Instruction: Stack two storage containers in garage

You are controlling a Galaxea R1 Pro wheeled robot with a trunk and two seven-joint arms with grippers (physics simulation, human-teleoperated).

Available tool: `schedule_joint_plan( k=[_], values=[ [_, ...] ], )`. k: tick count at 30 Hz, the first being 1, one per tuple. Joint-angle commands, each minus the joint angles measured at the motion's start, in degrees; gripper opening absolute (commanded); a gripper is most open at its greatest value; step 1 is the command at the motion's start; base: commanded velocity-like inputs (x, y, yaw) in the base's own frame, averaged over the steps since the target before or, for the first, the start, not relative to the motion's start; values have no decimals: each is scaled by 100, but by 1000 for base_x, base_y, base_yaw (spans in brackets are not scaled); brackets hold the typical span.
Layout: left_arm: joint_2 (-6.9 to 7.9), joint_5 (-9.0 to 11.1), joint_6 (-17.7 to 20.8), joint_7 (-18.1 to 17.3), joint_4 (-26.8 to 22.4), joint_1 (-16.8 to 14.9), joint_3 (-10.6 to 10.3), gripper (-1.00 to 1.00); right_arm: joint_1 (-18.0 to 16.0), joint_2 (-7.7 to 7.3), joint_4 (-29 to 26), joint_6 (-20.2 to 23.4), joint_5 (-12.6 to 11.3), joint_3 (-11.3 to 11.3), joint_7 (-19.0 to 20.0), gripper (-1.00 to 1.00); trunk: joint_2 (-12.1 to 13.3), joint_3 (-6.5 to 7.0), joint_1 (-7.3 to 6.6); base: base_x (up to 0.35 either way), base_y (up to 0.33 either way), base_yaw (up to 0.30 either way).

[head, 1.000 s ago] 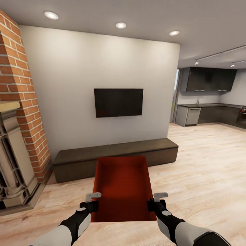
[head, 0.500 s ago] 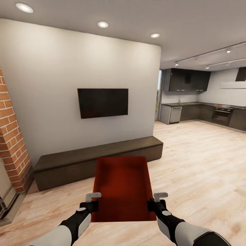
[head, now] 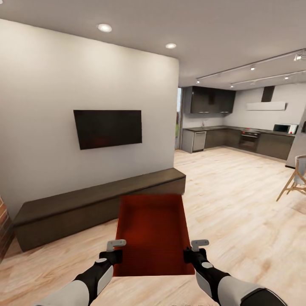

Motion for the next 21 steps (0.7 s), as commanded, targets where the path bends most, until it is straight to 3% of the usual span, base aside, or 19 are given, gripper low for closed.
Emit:
schedule_joint_plan(
  k=[1,14,21],
  values=[
    [7,-59,-93,94,-19,-7,46,-100,-6,-9,88,-38,-180,-86,-47,-100,-8,-8,1,0,0,-277],
    [7,-66,-93,88,-19,-7,46,-100,-6,-9,88,-38,-179,-86,-48,-100,-8,-8,1,5,0,-277],
    [9,-75,-100,86,-11,-7,44,-100,-6,-7,88,-38,-173,-86,-49,-100,-8,-8,1,234,0,-122]
  ],
)
